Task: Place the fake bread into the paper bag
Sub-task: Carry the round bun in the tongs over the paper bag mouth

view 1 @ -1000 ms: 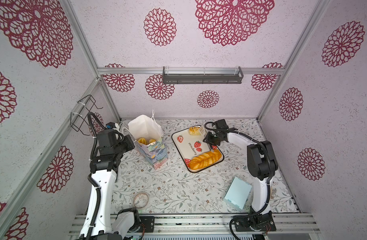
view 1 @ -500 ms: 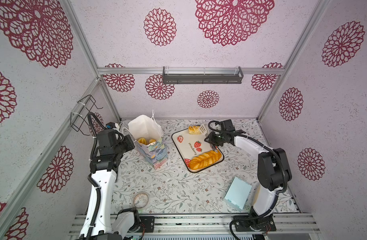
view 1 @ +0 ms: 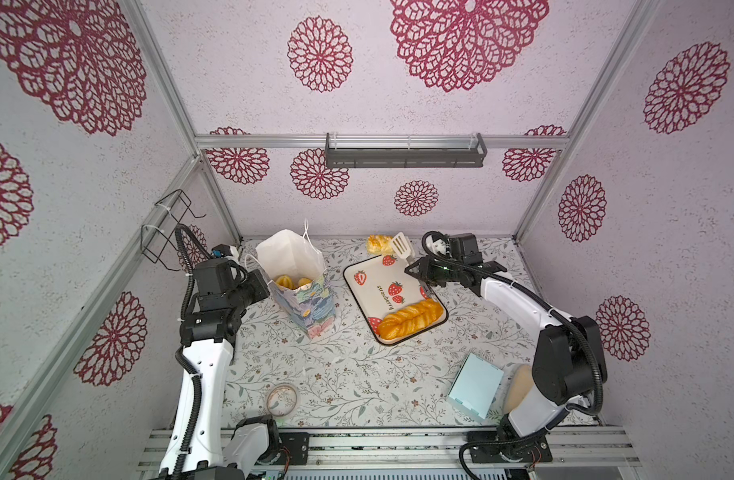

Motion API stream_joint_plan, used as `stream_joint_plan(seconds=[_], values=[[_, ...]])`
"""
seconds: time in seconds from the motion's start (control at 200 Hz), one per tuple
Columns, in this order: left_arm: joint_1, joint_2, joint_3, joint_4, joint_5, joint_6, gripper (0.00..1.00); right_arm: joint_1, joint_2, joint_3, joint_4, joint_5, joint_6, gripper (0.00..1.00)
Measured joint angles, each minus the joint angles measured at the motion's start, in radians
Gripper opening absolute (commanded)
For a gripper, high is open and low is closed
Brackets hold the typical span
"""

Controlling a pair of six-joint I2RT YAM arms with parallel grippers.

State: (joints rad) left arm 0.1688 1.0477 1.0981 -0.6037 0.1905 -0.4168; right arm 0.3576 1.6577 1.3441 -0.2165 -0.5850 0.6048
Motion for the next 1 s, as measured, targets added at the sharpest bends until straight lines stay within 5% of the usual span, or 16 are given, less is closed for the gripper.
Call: stream_joint_plan(seconds=[1.001], values=[[0.0,0.003,0.0,0.0,0.003,-0.003,0.0,0.224,-0.034,0.134,0.085,-0.176,-0.013,0.35]])
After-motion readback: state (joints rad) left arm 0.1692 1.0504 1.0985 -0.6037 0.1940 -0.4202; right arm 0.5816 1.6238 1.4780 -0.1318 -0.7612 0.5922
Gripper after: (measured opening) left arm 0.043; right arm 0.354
